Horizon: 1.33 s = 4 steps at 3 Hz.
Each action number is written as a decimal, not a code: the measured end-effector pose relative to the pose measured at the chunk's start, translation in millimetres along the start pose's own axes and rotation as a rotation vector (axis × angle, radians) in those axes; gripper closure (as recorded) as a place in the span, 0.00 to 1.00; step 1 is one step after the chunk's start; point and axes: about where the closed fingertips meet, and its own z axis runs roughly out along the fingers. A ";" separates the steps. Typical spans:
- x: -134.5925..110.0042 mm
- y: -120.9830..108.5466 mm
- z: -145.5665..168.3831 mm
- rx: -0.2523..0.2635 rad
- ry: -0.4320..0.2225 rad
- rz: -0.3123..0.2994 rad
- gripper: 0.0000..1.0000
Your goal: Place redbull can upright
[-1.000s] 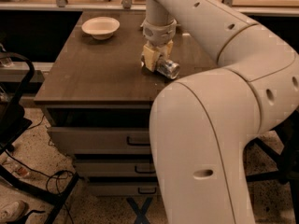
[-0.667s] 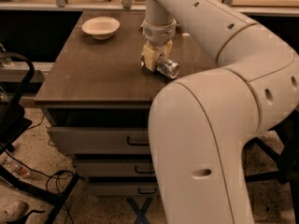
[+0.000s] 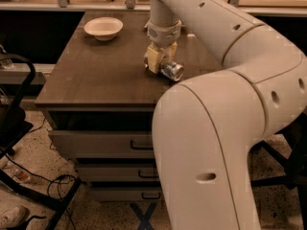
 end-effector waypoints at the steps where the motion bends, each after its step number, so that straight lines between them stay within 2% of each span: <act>1: 2.8 -0.2 -21.6 0.031 -0.027 -0.018 1.00; 2: 15.2 -1.7 -78.3 0.006 -0.162 -0.033 1.00; 3: 18.6 -6.3 -107.9 -0.129 -0.372 -0.041 1.00; 4: 22.6 -18.0 -117.4 -0.273 -0.555 -0.049 1.00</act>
Offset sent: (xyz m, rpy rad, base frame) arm -0.0393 -0.0299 0.1319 0.1974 -0.1649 0.0482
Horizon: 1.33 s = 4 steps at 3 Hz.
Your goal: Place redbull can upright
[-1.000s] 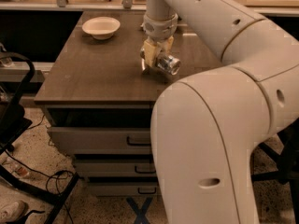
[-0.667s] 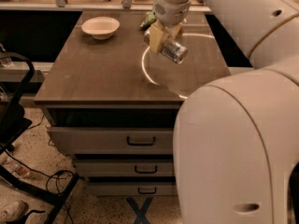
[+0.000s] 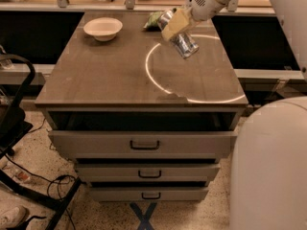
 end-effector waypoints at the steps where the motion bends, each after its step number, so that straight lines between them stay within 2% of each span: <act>1: -0.3 -3.9 -17.6 -0.086 -0.190 -0.060 1.00; 2: 6.7 -6.2 -21.6 -0.126 -0.412 -0.175 1.00; 3: 15.1 -3.6 -16.2 -0.132 -0.523 -0.271 1.00; 4: 23.6 -5.5 -6.3 -0.146 -0.598 -0.314 1.00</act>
Offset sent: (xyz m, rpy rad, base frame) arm -0.0243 -0.0312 0.0096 0.4350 -0.5265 0.2405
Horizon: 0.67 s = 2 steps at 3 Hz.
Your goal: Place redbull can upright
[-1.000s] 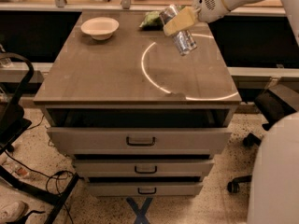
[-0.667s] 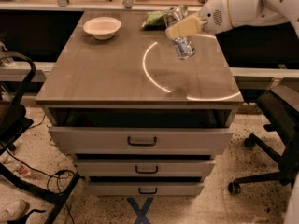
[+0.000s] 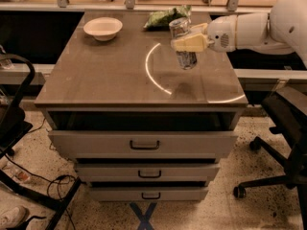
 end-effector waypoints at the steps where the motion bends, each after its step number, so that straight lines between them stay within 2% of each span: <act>1: 13.6 -1.4 5.0 -0.014 -0.048 0.002 1.00; 2: 28.5 -5.5 10.2 -0.024 -0.091 0.041 1.00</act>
Offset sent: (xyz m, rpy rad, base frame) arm 0.0093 -0.0096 -0.0478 0.1659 0.0265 -0.0069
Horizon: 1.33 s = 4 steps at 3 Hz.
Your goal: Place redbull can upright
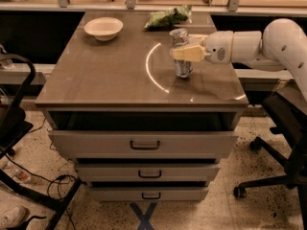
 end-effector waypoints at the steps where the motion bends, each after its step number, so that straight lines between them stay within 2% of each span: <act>1: 10.9 -3.6 2.2 -0.007 -0.044 0.024 1.00; 2: 15.1 -5.0 2.8 -0.011 -0.072 0.026 1.00; 3: 13.9 -4.9 2.6 -0.011 -0.072 0.026 1.00; 4: 13.7 -4.9 2.7 -0.012 -0.072 0.026 0.82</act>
Offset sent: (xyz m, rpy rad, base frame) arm 0.0054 -0.0110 -0.0269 0.1376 -0.0258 -0.0050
